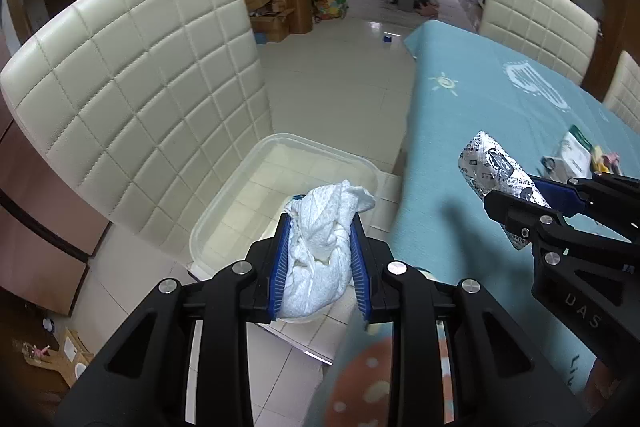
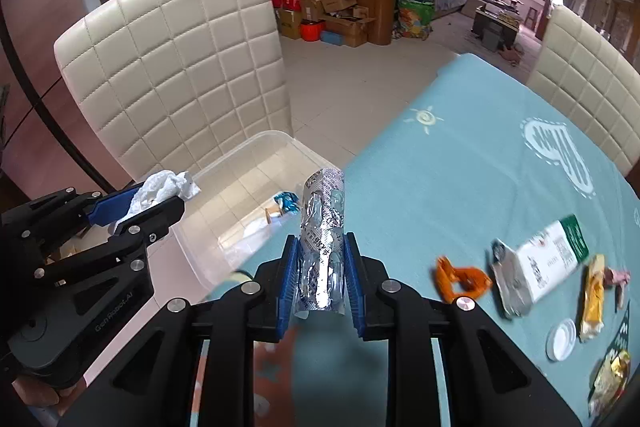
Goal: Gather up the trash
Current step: 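Carry the tissue and foil roll to the bin and open the left tool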
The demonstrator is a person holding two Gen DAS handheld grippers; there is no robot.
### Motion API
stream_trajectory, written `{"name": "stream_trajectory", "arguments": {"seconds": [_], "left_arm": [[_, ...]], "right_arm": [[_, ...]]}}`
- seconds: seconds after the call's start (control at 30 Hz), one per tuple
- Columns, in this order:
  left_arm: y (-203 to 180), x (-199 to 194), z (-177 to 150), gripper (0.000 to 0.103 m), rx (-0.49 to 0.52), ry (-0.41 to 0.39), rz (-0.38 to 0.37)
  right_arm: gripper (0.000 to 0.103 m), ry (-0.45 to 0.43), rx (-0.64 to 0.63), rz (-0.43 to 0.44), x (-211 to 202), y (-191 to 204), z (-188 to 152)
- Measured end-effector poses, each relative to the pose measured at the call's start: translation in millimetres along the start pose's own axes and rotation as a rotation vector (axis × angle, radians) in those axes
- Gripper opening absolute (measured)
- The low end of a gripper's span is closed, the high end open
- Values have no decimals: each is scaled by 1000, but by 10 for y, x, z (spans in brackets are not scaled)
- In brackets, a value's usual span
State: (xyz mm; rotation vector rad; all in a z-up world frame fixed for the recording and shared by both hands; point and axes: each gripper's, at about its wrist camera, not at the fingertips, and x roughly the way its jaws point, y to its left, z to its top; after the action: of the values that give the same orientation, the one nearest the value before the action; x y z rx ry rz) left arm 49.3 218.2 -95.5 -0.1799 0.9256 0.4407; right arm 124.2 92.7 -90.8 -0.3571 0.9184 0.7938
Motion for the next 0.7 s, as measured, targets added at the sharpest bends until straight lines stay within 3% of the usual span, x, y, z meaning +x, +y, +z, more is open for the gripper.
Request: {"name": "stream_trajectory", "arguments": {"seconds": [0.3, 0.4, 0.5, 0.7], "left_arm": [[236, 111, 340, 33, -17, -54, 44], [284, 169, 441, 41, -27, -64, 57], [364, 232, 482, 67, -52, -66, 71], [514, 337, 435, 75, -83, -52, 113]], "right_arm": [[23, -16, -29, 22, 253, 90, 343], [23, -21, -41, 22, 348, 101, 457], [23, -15, -46, 29, 447, 103, 530], [23, -2, -71, 44, 610, 138, 590]]}}
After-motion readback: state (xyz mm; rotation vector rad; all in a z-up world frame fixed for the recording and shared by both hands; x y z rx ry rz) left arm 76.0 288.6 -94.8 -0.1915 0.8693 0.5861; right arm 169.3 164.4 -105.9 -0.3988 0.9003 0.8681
